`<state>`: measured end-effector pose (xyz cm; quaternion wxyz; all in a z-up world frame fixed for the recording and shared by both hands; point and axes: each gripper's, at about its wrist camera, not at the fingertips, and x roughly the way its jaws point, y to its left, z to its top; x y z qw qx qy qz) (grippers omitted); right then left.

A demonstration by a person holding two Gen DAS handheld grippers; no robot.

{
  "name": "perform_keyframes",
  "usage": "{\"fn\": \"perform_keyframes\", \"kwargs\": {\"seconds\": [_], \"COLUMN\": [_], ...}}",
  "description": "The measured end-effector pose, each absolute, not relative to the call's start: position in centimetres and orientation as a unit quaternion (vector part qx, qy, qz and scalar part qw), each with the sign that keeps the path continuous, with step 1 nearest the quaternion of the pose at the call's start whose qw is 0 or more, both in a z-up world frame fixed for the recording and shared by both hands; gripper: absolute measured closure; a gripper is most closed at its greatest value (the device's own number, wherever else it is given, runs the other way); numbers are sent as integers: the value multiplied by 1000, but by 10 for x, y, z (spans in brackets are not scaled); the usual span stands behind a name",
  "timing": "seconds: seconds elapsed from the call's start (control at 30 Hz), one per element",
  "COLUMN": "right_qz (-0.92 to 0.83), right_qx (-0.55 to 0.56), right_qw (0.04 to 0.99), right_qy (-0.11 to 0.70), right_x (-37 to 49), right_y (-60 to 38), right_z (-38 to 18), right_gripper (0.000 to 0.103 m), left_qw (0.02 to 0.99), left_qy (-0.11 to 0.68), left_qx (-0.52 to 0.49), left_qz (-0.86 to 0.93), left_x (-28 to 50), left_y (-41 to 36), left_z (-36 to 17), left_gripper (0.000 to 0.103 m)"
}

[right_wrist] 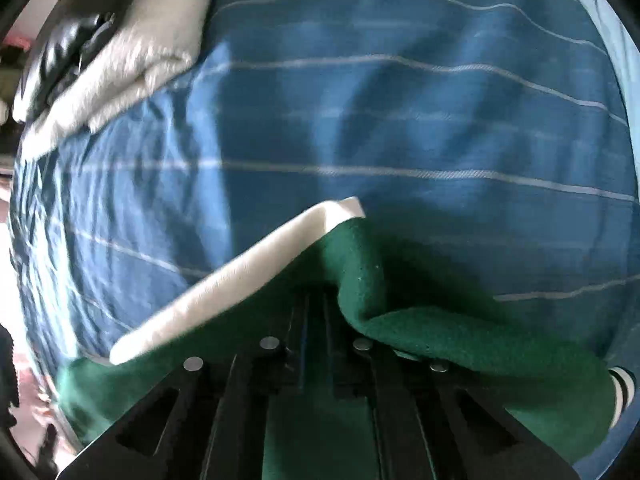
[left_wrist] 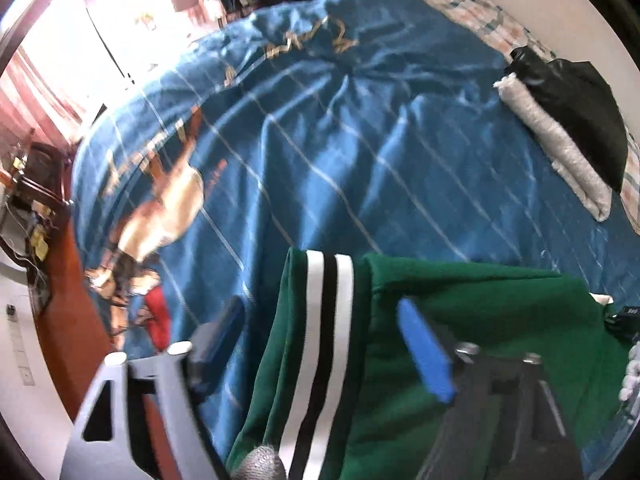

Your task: Fold large clothes

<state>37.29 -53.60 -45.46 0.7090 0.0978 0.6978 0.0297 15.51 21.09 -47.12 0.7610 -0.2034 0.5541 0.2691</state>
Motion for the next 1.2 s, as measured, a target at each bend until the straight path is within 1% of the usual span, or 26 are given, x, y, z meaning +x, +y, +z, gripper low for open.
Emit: {"fn": "perform_keyframes", "kwargs": {"seconds": [0.03,0.1,0.17,0.2,0.3,0.33,0.37,0.4,0.43,0.47,0.53,0.6,0.63,0.7,0.77,0.8,0.83,0.93,1.03,1.13,1.2], "right_qz": [35,66,110,132,168,129,96,71,45,29,29,42,55,80,101,105,110,108,97,95,97], "right_qx": [101,108,123,125,86,21,-16,-28,-13,17,59,89,105,133,163,170,173,185,185,180,167], "right_qw": [716,728,723,713,681,690,703,717,723,715,696,686,683,677,669,669,669,656,640,635,637], "right_qy": [690,673,671,677,707,712,705,693,690,698,715,721,720,720,718,716,715,724,740,745,746], "right_x": [368,347,316,302,262,252,251,253,259,266,275,275,271,260,244,236,226,196,175,167,163], "right_y": [-538,-539,-530,-522,-494,-490,-494,-504,-519,-535,-552,-561,-565,-570,-573,-574,-569,-560,-556,-546,-538], "right_z": [-440,-410,-391,-390,-411,-428,-437,-444,-450,-456,-459,-451,-442,-429,-415,-412,-409,-412,-424,-431,-433], "right_gripper": [92,87,65,62,61,64,65,65,65,65,65,65,62,60,50,48,47,47,47,47,47], "left_qw": [765,776,785,786,770,754,742,729,729,738,741,745,749,749,737,716,699,651,620,619,640], "left_qy": [551,545,545,548,572,593,607,620,621,617,621,614,604,582,551,536,530,507,466,421,395], "left_qx": [-202,-193,-187,-178,-165,-158,-154,-155,-168,-158,-135,-140,-157,-201,-271,-323,-355,-461,-539,-581,-553], "left_qz": [266,251,228,223,229,235,240,243,232,223,216,218,224,244,283,310,322,328,327,320,360], "left_x": [157,166,178,183,197,199,198,195,191,191,192,186,175,147,102,68,48,-3,-24,-18,-5], "left_y": [205,186,167,155,129,128,131,135,141,140,135,133,134,138,143,146,148,145,148,154,166], "left_z": [-465,-456,-457,-463,-501,-523,-540,-558,-571,-572,-566,-551,-537,-513,-492,-486,-488,-510,-536,-553,-554], "left_gripper": [15,14,13,13,13,13,13,13,13,13,13,13,13,13,13,13,13,14,14,15,22]}}
